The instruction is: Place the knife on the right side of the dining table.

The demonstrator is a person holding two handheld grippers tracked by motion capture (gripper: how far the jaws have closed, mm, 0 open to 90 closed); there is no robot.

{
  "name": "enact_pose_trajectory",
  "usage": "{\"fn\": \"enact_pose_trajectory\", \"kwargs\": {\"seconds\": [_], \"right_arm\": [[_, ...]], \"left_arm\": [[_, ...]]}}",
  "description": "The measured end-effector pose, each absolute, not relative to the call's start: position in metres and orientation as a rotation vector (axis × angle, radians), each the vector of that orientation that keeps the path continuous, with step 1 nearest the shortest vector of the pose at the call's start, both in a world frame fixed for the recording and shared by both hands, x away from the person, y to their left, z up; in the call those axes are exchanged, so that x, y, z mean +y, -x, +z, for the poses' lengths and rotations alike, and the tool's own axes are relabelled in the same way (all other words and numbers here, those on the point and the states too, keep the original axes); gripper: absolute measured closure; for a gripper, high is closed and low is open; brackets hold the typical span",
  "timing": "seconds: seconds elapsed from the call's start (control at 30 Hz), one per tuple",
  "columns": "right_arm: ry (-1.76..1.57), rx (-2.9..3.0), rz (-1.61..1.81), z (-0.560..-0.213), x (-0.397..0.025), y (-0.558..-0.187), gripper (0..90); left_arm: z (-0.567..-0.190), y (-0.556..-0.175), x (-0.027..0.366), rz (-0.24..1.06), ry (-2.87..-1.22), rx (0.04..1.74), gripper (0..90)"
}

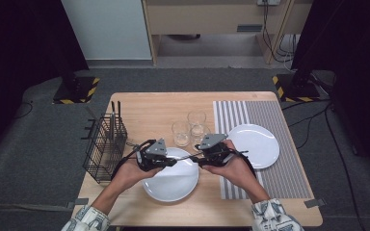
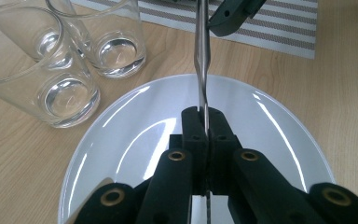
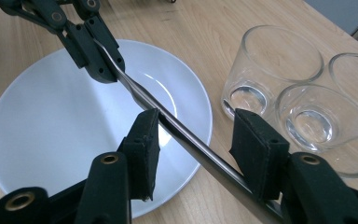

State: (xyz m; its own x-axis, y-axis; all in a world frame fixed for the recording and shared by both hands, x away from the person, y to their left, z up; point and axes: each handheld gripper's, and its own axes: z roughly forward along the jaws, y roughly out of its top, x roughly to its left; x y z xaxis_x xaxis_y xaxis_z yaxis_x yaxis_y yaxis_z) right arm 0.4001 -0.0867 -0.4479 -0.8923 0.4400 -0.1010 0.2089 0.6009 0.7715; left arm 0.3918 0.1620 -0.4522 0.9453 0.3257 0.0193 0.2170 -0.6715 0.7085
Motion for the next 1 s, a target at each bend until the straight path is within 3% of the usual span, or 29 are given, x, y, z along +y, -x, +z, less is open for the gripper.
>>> {"fn": "enact_pose_trajectory", "kwargs": {"seconds": [1.0], "right_arm": [[-0.515,2.621,1.162,-0.471,-0.089,-0.397,54.4]], "left_arm": [[-0.455,-0.389,0.159,0.175,-2.372,0.334,88.3]]}}
